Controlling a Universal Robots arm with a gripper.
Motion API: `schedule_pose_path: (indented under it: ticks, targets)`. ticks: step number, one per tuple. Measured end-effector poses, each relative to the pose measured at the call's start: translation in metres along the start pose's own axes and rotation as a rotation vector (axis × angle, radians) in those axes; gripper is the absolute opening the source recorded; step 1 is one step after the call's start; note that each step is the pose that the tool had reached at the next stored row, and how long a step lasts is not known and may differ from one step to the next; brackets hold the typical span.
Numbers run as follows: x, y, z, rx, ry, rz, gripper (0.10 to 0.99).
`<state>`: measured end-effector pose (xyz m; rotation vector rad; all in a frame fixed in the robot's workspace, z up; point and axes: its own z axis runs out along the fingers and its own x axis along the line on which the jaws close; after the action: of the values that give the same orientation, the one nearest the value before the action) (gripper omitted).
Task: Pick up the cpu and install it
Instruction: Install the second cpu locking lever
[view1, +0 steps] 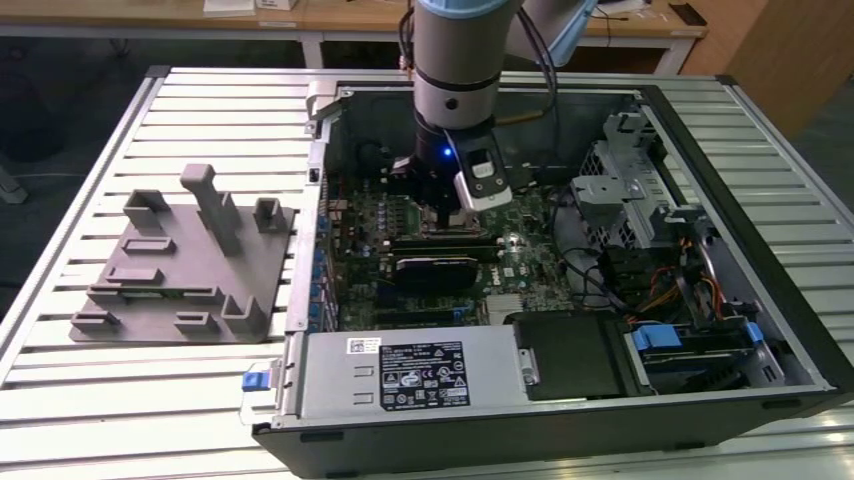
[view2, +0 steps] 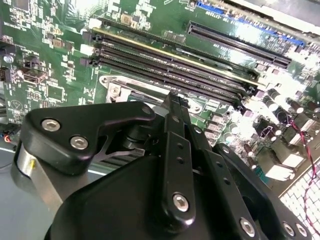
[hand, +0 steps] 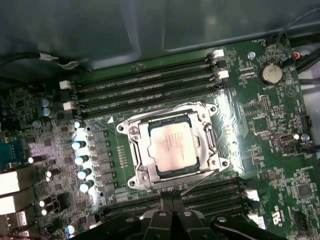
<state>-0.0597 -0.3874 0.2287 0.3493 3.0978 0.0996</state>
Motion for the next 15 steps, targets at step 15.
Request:
schedule_pose_path:
  ticks: [15]
  targets:
    - [0.0037,-0.0236,0.0039,-0.103,0.0234,0.003,0.106]
